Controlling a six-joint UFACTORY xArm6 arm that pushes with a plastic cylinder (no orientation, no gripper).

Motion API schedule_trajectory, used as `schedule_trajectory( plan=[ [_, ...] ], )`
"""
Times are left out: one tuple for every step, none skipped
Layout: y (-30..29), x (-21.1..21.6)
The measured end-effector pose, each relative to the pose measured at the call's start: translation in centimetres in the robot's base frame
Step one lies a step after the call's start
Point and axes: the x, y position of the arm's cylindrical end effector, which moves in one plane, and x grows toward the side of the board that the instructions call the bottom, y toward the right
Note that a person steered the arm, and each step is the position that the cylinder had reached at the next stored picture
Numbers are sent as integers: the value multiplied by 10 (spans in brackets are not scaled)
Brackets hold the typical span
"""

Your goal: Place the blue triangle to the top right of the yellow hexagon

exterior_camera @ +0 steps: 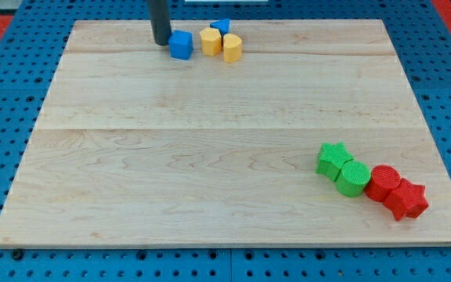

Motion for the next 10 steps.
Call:
schedule_trajectory(
  plan=[
    [30, 6],
    [-24, -27],
    [-13, -36],
    [-9, -49],
    [-9, -49],
    [-3, -49],
    [48, -66],
    [71, -66],
    [92, -64],
    [141, -65]
  ],
)
